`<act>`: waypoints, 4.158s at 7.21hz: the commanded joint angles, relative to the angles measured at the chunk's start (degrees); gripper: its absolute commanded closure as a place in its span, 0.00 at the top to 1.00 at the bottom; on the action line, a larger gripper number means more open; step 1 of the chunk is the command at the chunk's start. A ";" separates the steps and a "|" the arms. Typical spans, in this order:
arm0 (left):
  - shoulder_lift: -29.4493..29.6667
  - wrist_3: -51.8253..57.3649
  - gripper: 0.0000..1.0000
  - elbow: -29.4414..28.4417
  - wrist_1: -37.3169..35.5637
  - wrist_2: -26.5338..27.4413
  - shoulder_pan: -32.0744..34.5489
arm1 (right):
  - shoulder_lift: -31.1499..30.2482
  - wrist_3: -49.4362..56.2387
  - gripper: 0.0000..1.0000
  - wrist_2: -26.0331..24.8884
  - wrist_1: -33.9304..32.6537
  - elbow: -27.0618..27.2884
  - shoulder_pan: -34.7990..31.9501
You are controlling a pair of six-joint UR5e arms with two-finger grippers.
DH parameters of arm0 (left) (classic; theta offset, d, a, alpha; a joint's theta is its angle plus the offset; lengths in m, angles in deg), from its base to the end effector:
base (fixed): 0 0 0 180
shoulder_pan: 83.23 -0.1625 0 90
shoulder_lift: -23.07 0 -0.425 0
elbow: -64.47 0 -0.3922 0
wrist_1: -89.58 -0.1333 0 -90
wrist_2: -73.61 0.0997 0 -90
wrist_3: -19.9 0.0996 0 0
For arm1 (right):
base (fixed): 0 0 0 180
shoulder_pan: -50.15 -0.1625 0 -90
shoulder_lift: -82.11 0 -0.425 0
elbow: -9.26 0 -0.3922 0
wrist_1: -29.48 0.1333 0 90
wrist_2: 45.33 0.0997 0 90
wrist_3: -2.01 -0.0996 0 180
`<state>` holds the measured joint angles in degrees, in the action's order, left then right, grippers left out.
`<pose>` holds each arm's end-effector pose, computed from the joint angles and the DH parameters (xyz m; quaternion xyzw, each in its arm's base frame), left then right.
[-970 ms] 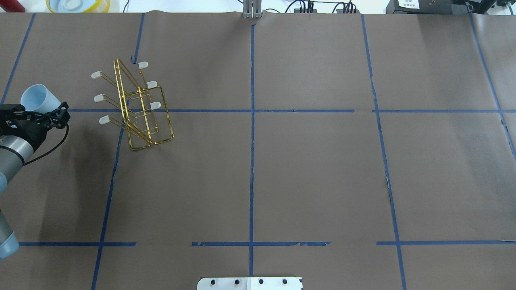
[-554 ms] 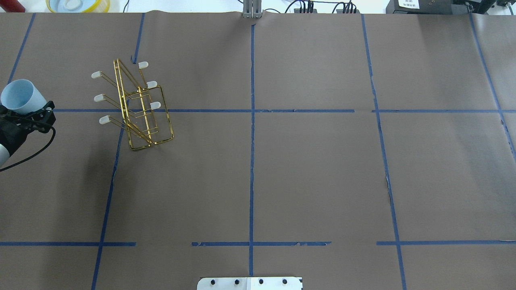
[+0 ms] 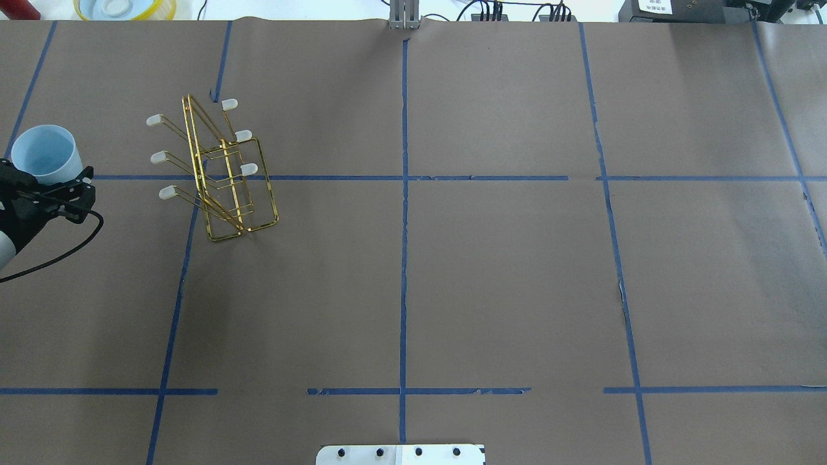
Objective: Hang cup on cup holder
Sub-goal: 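Lift the cup with the left gripper and tilt it sideways, then carry the cup with the left gripper onto a white peg of the gold rack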
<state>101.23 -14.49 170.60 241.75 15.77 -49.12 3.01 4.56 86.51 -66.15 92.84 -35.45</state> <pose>0.2441 -0.3904 0.4914 0.5357 0.2098 0.0008 0.8180 0.0230 -0.5730 0.6254 -0.0151 -0.3568 -0.0530 0.9325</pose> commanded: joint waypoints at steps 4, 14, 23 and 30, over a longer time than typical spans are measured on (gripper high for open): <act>0.85 39.94 0.08 4.34 -11.88 15.25 -1.14 | 0.00 0.00 1.00 0.00 0.00 0.00 -0.01; 5.41 80.80 0.04 10.41 -45.45 56.58 -13.36 | 0.00 0.00 1.00 0.00 0.00 0.00 -0.01; 9.82 76.14 0.06 -1.63 -43.18 60.12 -17.49 | 0.00 -0.09 1.00 0.00 0.00 0.00 -0.01; 13.41 76.22 0.07 -6.19 -43.18 60.56 -18.55 | 0.00 0.00 1.00 0.00 0.00 0.00 -0.01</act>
<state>113.86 61.79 165.57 198.51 76.32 -67.66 3.01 4.56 86.51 -66.15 92.87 -35.46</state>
